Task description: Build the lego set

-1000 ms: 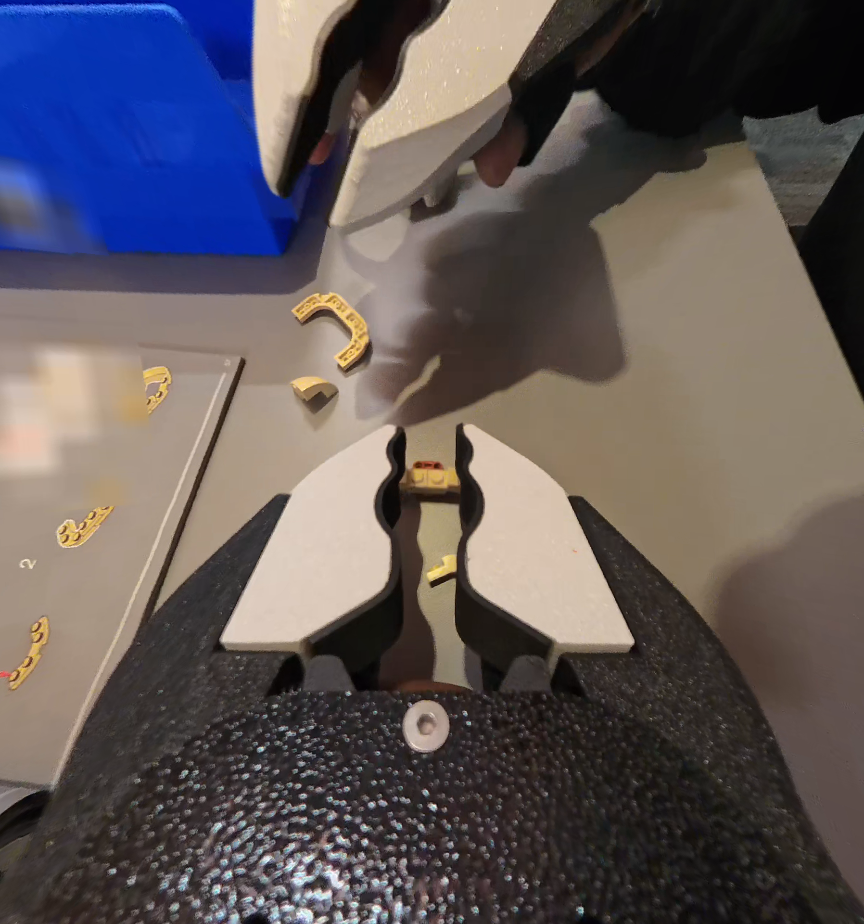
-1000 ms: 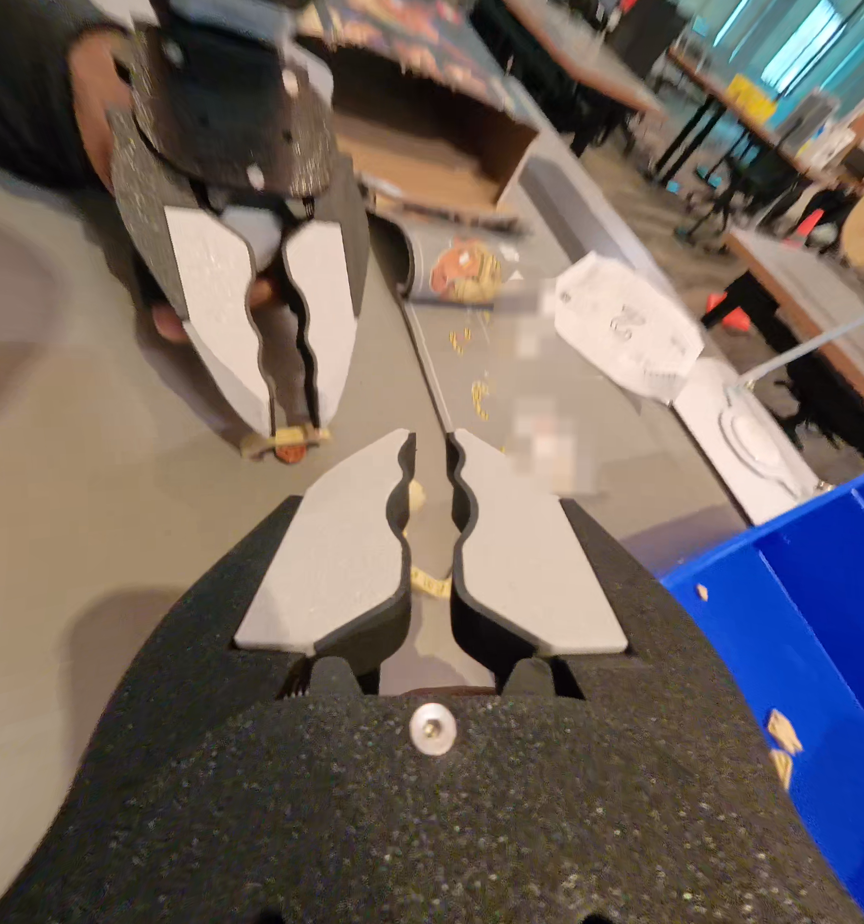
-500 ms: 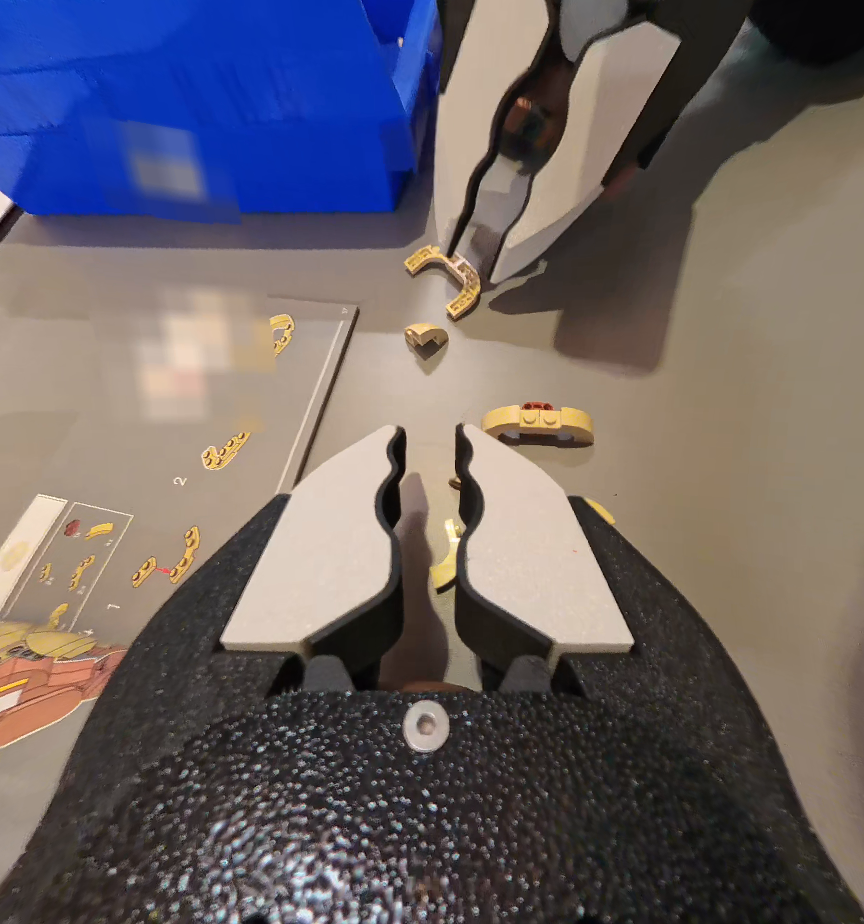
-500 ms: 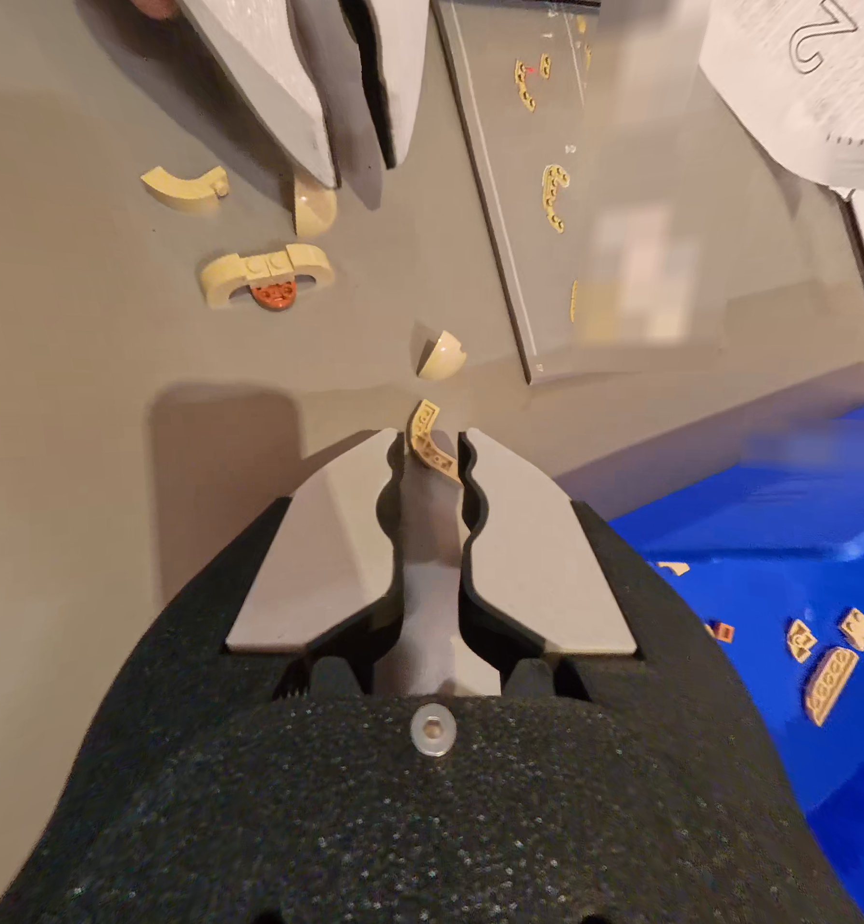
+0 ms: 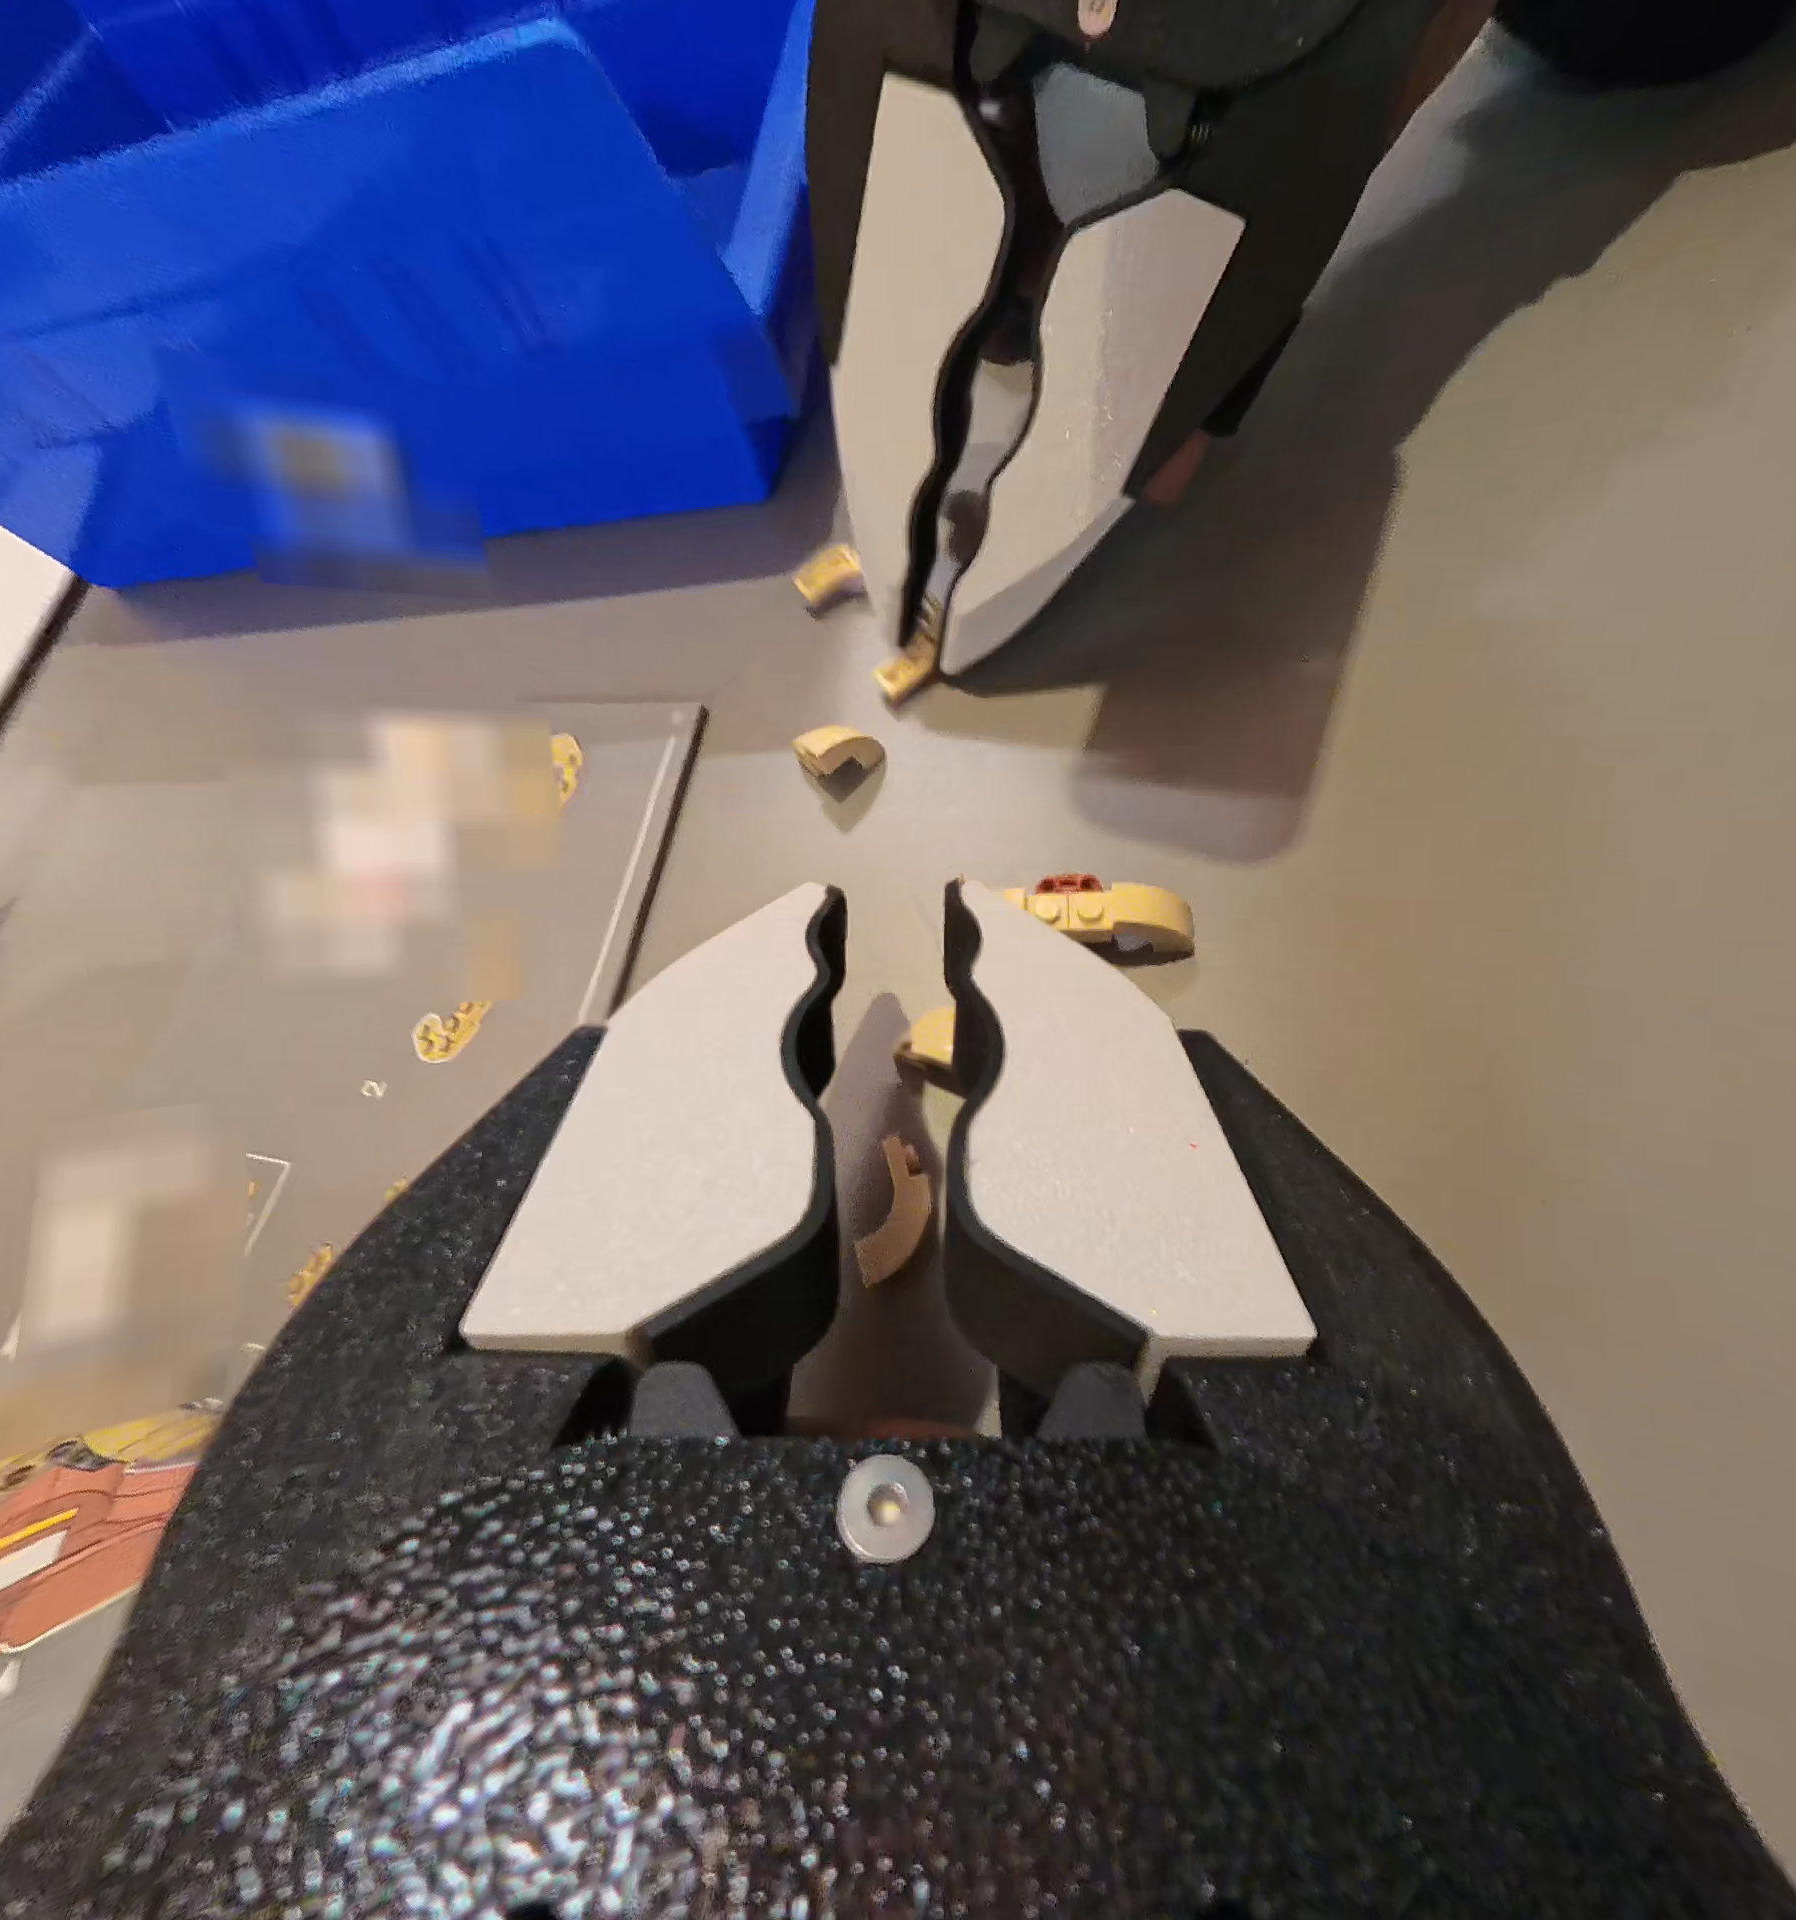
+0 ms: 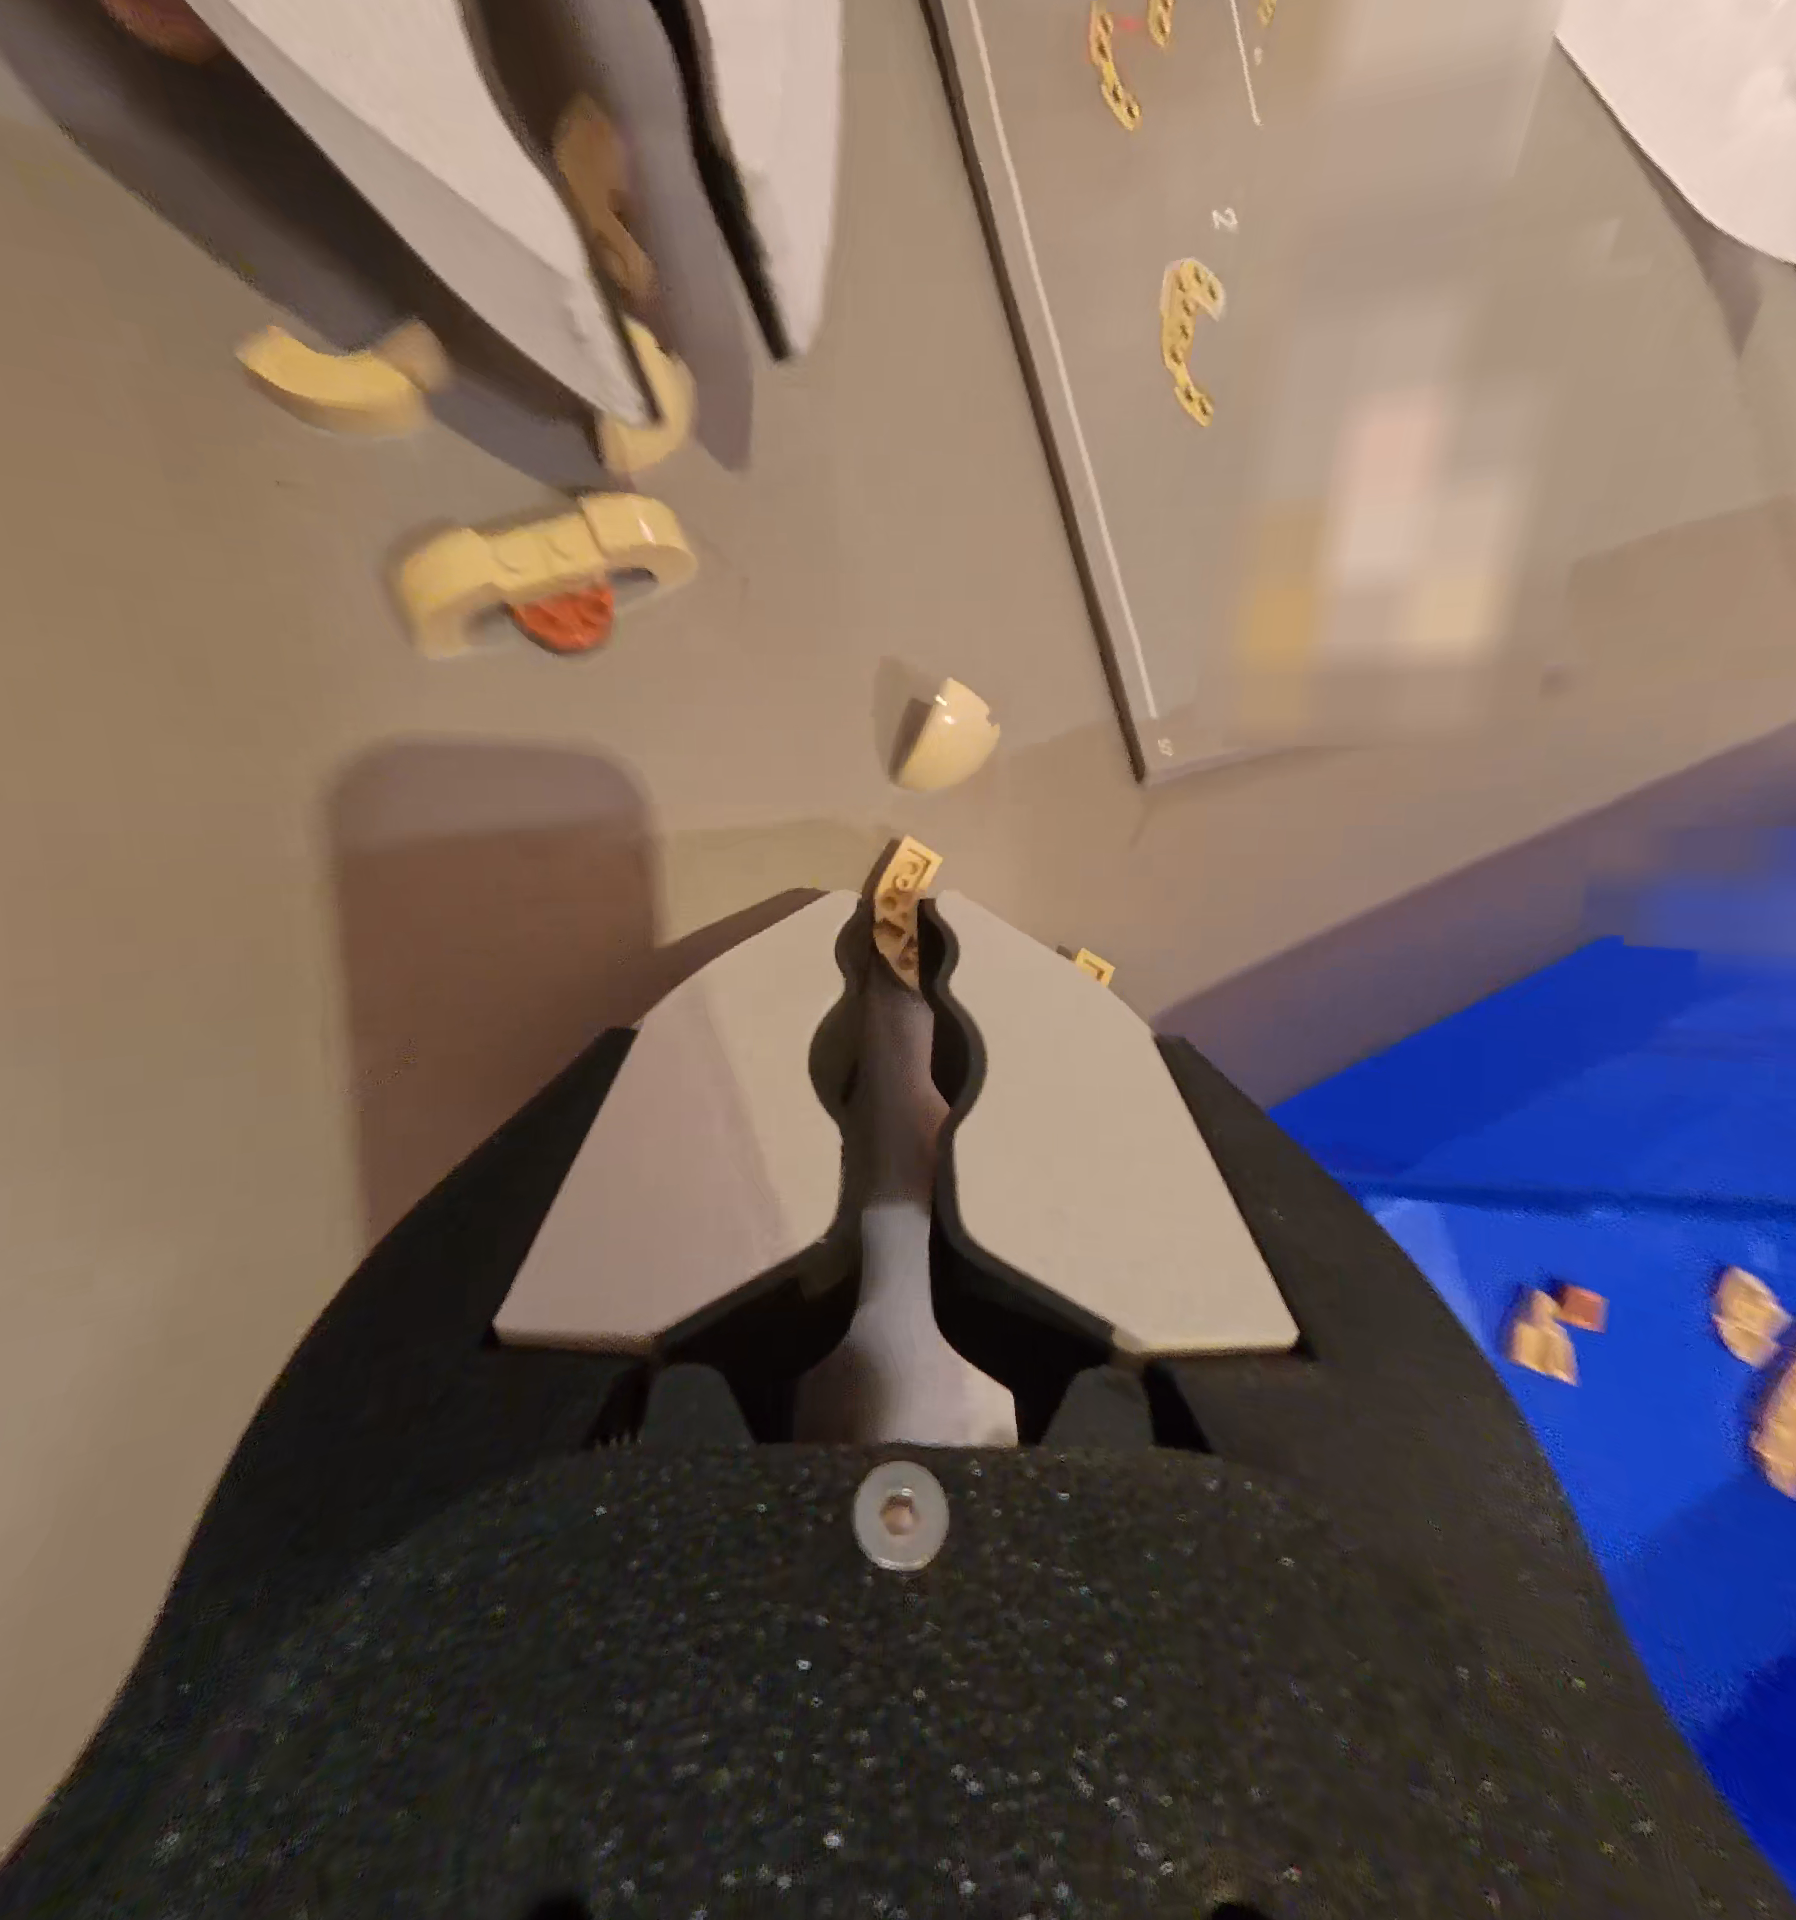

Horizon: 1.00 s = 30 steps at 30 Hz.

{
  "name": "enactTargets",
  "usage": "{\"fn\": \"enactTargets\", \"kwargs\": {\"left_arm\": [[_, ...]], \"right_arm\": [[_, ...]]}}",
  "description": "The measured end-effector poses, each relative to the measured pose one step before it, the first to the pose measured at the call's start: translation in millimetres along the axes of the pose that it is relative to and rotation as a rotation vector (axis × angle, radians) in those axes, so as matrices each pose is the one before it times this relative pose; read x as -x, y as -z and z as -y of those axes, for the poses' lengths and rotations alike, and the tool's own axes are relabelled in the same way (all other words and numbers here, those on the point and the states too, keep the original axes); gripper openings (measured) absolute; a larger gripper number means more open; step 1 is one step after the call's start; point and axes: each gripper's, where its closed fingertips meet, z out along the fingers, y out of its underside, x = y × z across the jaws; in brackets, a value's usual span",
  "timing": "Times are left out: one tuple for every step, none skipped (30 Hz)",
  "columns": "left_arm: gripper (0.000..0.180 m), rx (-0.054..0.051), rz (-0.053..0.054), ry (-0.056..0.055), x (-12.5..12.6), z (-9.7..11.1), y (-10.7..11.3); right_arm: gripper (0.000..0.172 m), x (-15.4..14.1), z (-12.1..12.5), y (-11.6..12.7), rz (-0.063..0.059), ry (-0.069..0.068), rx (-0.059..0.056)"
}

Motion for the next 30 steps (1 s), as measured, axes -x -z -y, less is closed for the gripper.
{"fn": "enactTargets", "kwargs": {"left_arm": [[0.017,-0.0239,0.0207,-0.0211,1.43,4.83,1.4],[0.017,-0.0295,0.0202,-0.0306,0.89,6.22,2.01],[0.017,-0.0388,0.0166,-0.0406,-0.14,7.99,2.52],[0.018,-0.047,0.0129,-0.0503,-1.18,9.34,2.81],[0.019,-0.0523,0.0108,-0.0555,-2.01,10.05,2.92],[0.019,-0.0547,0.0052,-0.0589,-3.15,10.32,2.68],[0.019,-0.0512,0.0047,-0.0606,-3.49,9.87,2.3],[0.019,-0.0438,0.0012,-0.0594,-3.82,8.66,1.61],[0.018,-0.0309,0.0037,-0.0537,-3.13,6.79,0.88],[0.018,-0.013,0.0048,-0.0456,-2.2,3.75,0.03],[0.018,0.0028,0.0107,-0.0387,-0.86,1.33,-0.53],[0.018,0.0113,0.0131,-0.0338,0.05,-0.33,-0.71],[0.018,0.0111,-0.0003,-0.0285,-1.59,-0.62,-0.8],[0.018,0.0059,-0.0021,-0.0202,-1.76,-0.38,-0.71],[0.018,0.0012,-0.006,-0.0122,-2.21,0.24,-0.71],[0.018,0.0021,-0.0157,-0.0086,-3.42,0.05,-0.92],[0.017,0.0099,-0.0118,-0.0106,-3.01,-1.28,-1.23],[0.016,0.0118,-0.0018,-0.0152,-1.75,-1.61,-1.21],[0.013,0.0086,-0.0058,-0.0117,-2.21,-1.0,-1.14],[0.009,-0.0007,0.0018,-0.0045,-0.73,0.55,-0.43],[0.007,-0.0023,-0.0057,-0.0009,-1.18,0.95,0.21],[0.007,0.0028,-0.0091,0.0078,-0.97,0.16,0.23],[0.007,0.0042,-0.0121,0.0234,-0.7,-0.2,-0.08],[0.007,0.004,-0.0121,0.0417,0.08,-0.31,-0.05],[0.006,0.0002,-0.0107,0.0559,1.09,-0.09,-0.15],[0.006,0.0058,-0.0132,0.0695,1.61,-1.18,-0.24],[0.006,0.0044,-0.0167,0.0784,1.78,-1.1,-0.22],[0.006,-0.0074,-0.0239,0.0824,0.93,0.32,0.25],[0.006,-0.0042,-0.0208,0.0923,1.72,-0.44,0.35],[0.006,0.0106,-0.0147,0.0982,3.15,-2.71,0.28]], "right_arm": [[0.008,6.34,6.4,3.43,0.0566,-0.0352,-0.0416],[0.008,8.25,9.58,5.05,0.0787,-0.0548,-0.0594],[0.008,10.61,12.45,6.34,0.1042,-0.0708,-0.0762],[0.008,11.87,13.71,6.67,0.1174,-0.0858,-0.0849],[0.008,12.32,13.22,6.12,0.1254,-0.0956,-0.0832],[0.008,11.5,10.89,4.71,0.1211,-0.098,-0.0712],[0.008,9.19,7.2,2.82,0.106,-0.0946,-0.0508],[0.008,6.5,3.3,1.17,0.0871,-0.0816,-0.0286],[0.008,2.56,0.57,-0.01,0.0556,-0.0609,-0.0132],[0.008,-1.01,0.12,-0.48,0.0232,-0.0394,-0.0098],[0.008,-1.45,-0.85,-1.05,0.0121,-0.025,-0.0026],[0.008,-0.42,-1.71,-1.42,0.0107,-0.0163,0.0059],[0.008,0.13,-2.2,-1.8,0.0059,-0.0068,0.01],[0.008,-0.05,-2.4,-2.01,-0.0016,0.0023,0.0122],[0.008,0.35,-2.06,-2.05,-0.001,0.0035,0.0109],[0.008,1.63,-1.33,-1.89,0.008,0.0002,0.0054],[0.008,2.0,-0.98,-1.56,0.0104,-0.0012,0.0043],[0.008,1.47,-0.88,-1.4,0.0076,0.0001,0.0037],[0.008,0.69,-0.97,-1.04,0.004,-0.0001,0.0041],[0.008,-0.24,-1.43,-0.97,0.0011,0.0009,0.0062],[0.008,0.34,-0.88,-0.55,0.0075,-0.002,0.0022],[0.008,0.06,-0.56,-0.25,0.0064,-0.0012,0.0008],[0.008,-0.25,0.18,0.04,0.0028,0.0091,-0.0022],[0.008,-0.12,1.11,0.36,-0.0004,0.0146,-0.0073],[0.009,-0.62,1.15,0.51,-0.007,0.0157,-0.0069],[0.012,-1.21,1.68,0.68,-0.016,0.027,-0.0078],[0.018,-1.5,2.21,1.11,-0.0244,0.0377,-0.0089],[0.022,-2.24,2.11,1.55,-0.0353,0.0536,-0.0051],[0.025,-1.86,2.16,2.02,-0.0397,0.0696,-0.0039],[0.027,-0.43,3.06,2.51,-0.0343,0.0788,-0.0087]]}}
